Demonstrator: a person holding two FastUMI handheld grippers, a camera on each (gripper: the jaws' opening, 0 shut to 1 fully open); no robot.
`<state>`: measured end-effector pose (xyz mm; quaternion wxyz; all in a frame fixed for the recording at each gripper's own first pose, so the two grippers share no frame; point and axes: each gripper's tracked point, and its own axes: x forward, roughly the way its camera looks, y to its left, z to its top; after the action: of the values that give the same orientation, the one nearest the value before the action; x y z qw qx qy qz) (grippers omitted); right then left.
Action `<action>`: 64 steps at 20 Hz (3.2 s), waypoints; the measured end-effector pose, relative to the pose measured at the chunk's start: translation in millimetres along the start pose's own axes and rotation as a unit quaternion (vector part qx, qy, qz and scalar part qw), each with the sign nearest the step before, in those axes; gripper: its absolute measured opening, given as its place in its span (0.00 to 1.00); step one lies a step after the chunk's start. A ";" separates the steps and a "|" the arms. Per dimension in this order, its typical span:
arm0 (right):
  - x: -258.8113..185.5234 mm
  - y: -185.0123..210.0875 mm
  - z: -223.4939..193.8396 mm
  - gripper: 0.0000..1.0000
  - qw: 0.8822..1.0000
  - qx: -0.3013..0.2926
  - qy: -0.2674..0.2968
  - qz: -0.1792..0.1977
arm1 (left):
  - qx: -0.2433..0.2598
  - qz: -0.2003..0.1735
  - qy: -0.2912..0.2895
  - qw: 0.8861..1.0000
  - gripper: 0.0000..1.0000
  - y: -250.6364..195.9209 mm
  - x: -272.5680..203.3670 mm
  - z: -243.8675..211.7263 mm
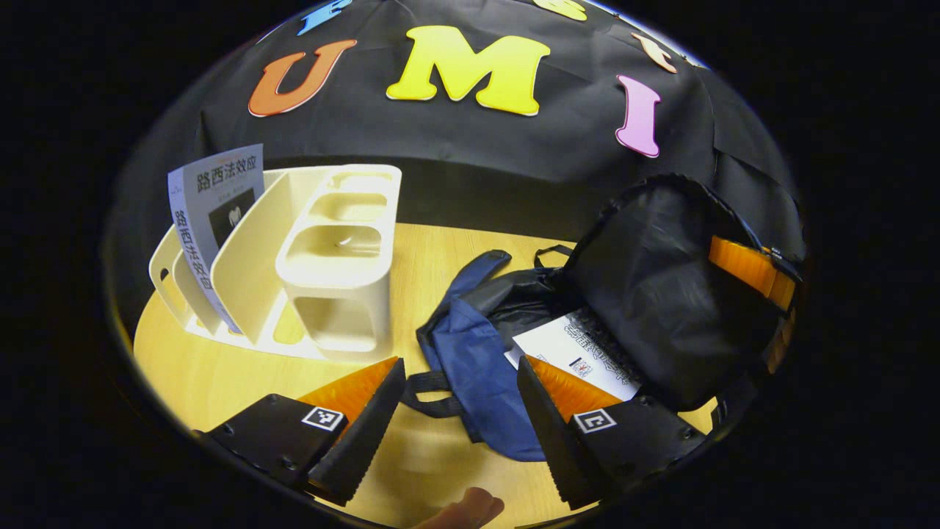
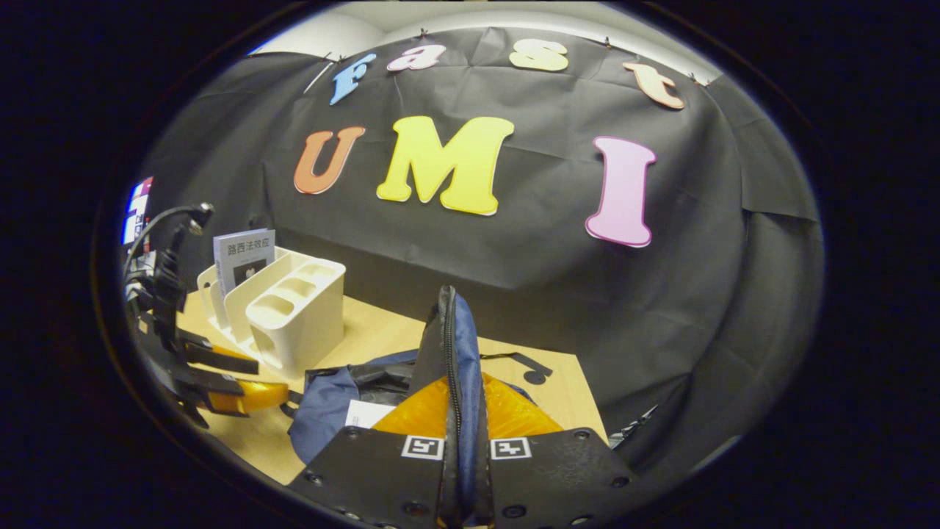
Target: Open the schoolbag, grab two books from the bookshelf and put them into the schoolbag.
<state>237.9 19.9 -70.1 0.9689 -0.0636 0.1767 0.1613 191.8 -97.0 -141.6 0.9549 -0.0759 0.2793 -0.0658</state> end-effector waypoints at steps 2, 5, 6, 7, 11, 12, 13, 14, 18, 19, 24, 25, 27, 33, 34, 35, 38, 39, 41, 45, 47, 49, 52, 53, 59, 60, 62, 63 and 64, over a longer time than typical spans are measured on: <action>-2.9 3.9 -1.1 0.08 1.000 0.026 0.005 0.005 | 0.004 0.007 -0.021 1.000 0.98 17.3 -14.1 13.5; -3.6 14.0 0.1 0.08 0.998 0.053 0.006 0.014 | 0.013 0.025 -0.054 0.998 0.97 44.8 -35.0 37.1; -3.9 14.6 -1.1 0.08 0.998 0.056 0.005 0.013 | 0.017 0.035 -0.063 0.997 0.97 55.9 -40.9 44.4; -4.7 16.1 -1.3 0.08 0.998 0.056 0.006 0.012 | 0.021 0.043 -0.073 0.996 0.97 64.8 -48.5 50.9; -4.4 15.3 -4.8 0.08 0.998 0.061 0.010 0.008 | 0.047 0.083 -0.100 0.990 0.97 96.4 -65.5 76.9; -4.7 14.5 -4.9 0.08 0.998 0.062 0.011 0.008 | 0.056 0.093 -0.108 0.988 0.96 104.4 -69.0 85.2; -4.7 14.9 -6.2 0.08 0.998 0.063 0.012 0.010 | 0.057 0.101 -0.116 0.986 0.96 110.1 -74.0 96.5; -4.9 15.8 -6.6 0.08 0.998 0.063 0.012 0.014 | 0.055 0.100 -0.124 0.986 0.96 113.5 -76.4 105.9; -2.0 15.0 -10.6 0.08 0.998 0.065 0.017 0.019 | 0.038 0.106 -0.147 0.983 0.96 136.8 -83.8 143.6; -1.4 16.7 -11.0 0.08 0.997 0.067 0.017 0.023 | 0.035 0.113 -0.150 0.982 0.96 146.8 -84.1 156.2; 2.0 18.0 -13.6 0.08 0.997 0.066 0.018 0.033 | 0.041 0.164 -0.162 0.972 0.96 200.4 -84.9 205.3; 2.5 18.1 -13.6 0.08 0.997 0.065 0.018 0.033 | 0.041 0.175 -0.164 0.970 0.95 212.3 -84.3 213.0; 1.5 17.0 -15.5 0.08 0.997 0.067 0.018 0.036 | 0.028 0.184 -0.154 0.970 0.95 230.2 -76.4 223.4; 4.4 17.8 -21.1 0.05 0.996 0.072 0.021 0.046 | 0.047 0.196 -0.076 0.977 0.95 267.3 -26.3 238.7; 5.3 17.6 -21.4 0.09 0.996 0.072 0.022 0.046 | 0.047 0.202 -0.060 0.976 0.95 272.1 -17.8 239.8; 5.7 16.5 -22.6 0.09 0.996 0.072 0.024 0.044 | 0.049 0.211 -0.047 0.975 0.94 278.6 -10.2 242.4; 6.3 16.4 -25.4 0.08 0.996 0.075 0.026 0.047 | 0.071 0.209 -0.001 0.975 0.91 284.2 9.5 240.7; 6.0 16.2 -27.3 0.05 0.996 0.076 0.028 0.048 | 0.073 0.204 0.021 0.976 0.91 284.7 17.3 231.4; 7.2 17.1 -30.2 0.08 0.995 0.077 0.030 0.051 | 0.074 0.213 0.068 0.972 0.92 291.9 27.3 213.5; 9.9 21.2 -34.0 0.08 0.995 0.076 0.033 0.058 | 0.053 0.214 0.128 0.967 0.91 295.9 35.6 184.4; 10.1 23.3 -37.0 0.08 0.995 0.071 0.036 0.060 | 0.058 0.228 0.135 0.963 0.84 301.9 34.1 183.6; 10.2 25.4 -37.7 0.08 0.995 0.069 0.036 0.061 | 0.063 0.225 0.144 0.962 0.82 303.4 35.4 179.0; 10.3 24.9 -38.5 0.08 0.995 0.072 0.037 0.060 | 0.059 0.225 0.161 0.959 0.77 306.2 34.5 175.0; 9.9 24.3 -40.1 0.08 0.995 0.074 0.039 0.059 | 0.055 0.218 0.166 0.960 0.73 307.0 34.9 171.0; 9.6 24.3 -48.7 0.09 0.994 0.080 0.048 0.056 | 0.032 0.200 0.176 0.963 0.56 305.0 31.8 167.4; 8.6 24.3 -49.7 0.08 0.994 0.080 0.049 0.056 | 0.027 0.192 0.174 0.965 0.58 303.3 30.9 167.6; 7.4 24.9 -49.8 0.09 0.994 0.080 0.049 0.055 | 0.022 0.184 0.176 0.967 0.47 306.7 26.9 169.7; 6.4 25.2 -50.5 0.09 0.994 0.080 0.049 0.055 | 0.023 0.180 0.172 0.968 0.46 304.6 22.4 170.7; 5.1 25.8 -51.2 0.09 0.994 0.079 0.050 0.054 | 0.021 0.179 0.173 0.968 0.45 301.2 17.0 170.1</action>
<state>217.2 36.4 -121.3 0.9506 0.0150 0.2402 0.1959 323.5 213.6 -63.6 0.8898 0.0076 0.4475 0.0885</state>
